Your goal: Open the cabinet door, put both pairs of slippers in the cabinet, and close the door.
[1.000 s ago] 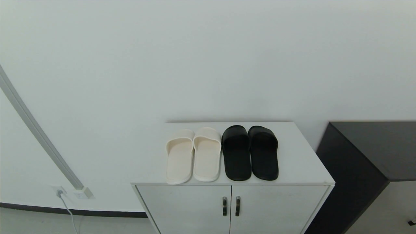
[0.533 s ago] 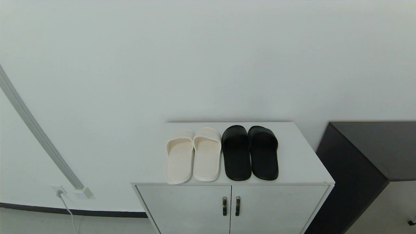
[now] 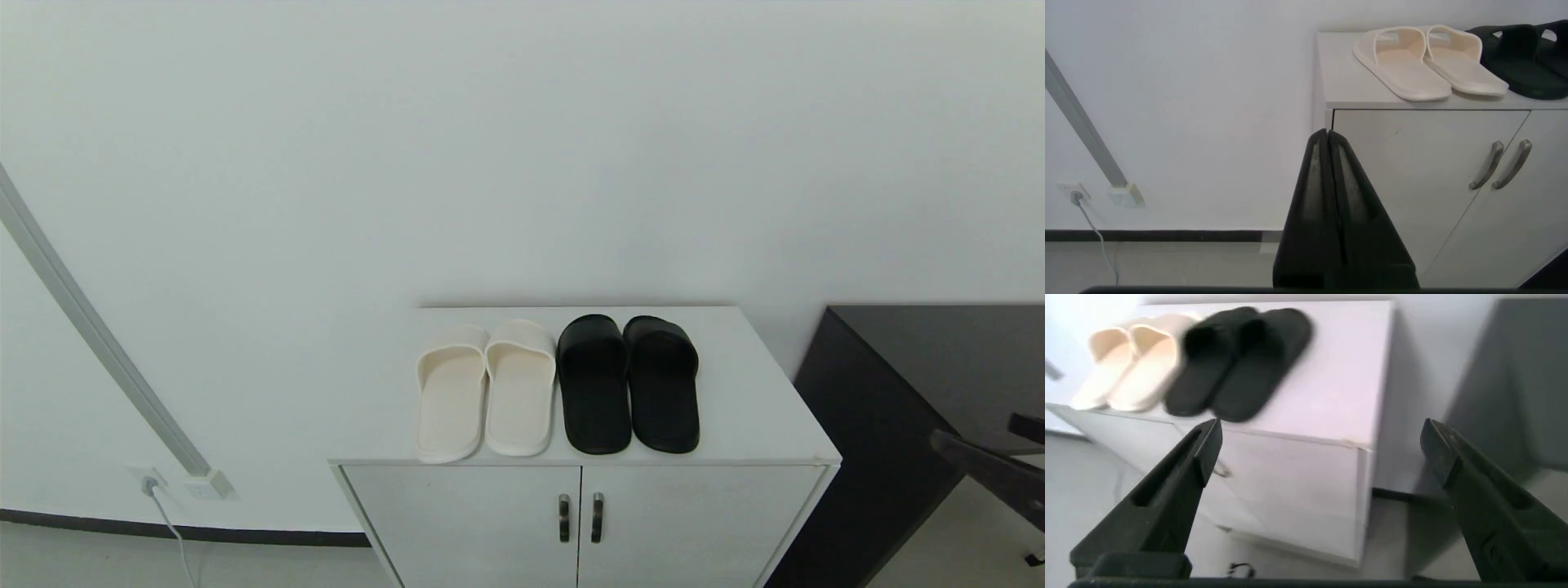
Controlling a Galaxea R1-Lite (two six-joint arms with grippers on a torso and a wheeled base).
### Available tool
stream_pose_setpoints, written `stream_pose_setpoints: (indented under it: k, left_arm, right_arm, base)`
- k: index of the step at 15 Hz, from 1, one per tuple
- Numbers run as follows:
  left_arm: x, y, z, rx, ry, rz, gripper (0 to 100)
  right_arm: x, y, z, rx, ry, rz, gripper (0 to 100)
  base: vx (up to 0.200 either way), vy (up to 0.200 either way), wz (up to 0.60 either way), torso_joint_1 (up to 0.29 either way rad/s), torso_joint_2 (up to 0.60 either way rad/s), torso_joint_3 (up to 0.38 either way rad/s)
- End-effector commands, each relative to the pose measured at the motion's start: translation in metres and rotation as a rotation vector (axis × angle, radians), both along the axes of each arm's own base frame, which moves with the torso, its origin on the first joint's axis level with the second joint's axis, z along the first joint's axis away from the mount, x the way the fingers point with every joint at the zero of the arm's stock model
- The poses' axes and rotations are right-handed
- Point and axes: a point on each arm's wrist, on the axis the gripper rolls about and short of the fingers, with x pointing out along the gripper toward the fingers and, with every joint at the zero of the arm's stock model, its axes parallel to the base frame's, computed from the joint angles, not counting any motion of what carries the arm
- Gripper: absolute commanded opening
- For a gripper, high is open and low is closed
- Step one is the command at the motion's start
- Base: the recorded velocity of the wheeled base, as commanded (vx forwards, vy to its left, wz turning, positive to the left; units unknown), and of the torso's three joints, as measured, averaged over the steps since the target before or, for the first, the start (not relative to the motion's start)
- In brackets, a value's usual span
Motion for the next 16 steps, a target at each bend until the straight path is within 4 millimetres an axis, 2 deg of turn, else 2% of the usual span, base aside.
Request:
stream_pose_setpoints:
  k: [1,3,4,5,10,13,16]
  left_arm:
    - [0.000,0.000,0.000,0.000,0.000,0.002,0]
    - [0.000,0.000,0.000,0.000,0.000,0.001,0]
    - [0.000,0.000,0.000,0.000,0.000,0.001,0]
    - [0.000,0.000,0.000,-0.002,0.000,-0.001,0]
    - [0.000,0.000,0.000,-0.003,0.000,-0.002,0]
    - [0.000,0.000,0.000,0.001,0.000,-0.007,0]
    - [0.000,0.000,0.000,0.000,0.000,-0.007,0]
  right_arm:
    - [0.040,0.069,0.013,-0.002,0.060,0.104,100]
    - [0.058,0.092,0.014,-0.004,0.084,0.107,100]
    - [0.058,0.092,0.014,-0.004,0.084,0.107,100]
    - [0.070,0.106,0.011,0.006,0.099,0.070,100]
    - [0.095,0.155,-0.002,0.017,0.035,0.018,100]
    - [0.126,0.188,-0.016,-0.022,0.030,-0.086,100]
    - [0.148,0.211,-0.036,-0.044,0.039,-0.155,100]
  base:
    - [0.000,0.000,0.00,0.000,0.00,0.000]
    - [0.000,0.000,0.00,0.000,0.00,0.000]
    - [0.000,0.000,0.00,0.000,0.00,0.000]
    - [0.000,0.000,0.00,0.000,0.00,0.000]
    - [0.000,0.000,0.00,0.000,0.00,0.000]
    - [0.000,0.000,0.00,0.000,0.00,0.000]
    - [0.000,0.000,0.00,0.000,0.00,0.000]
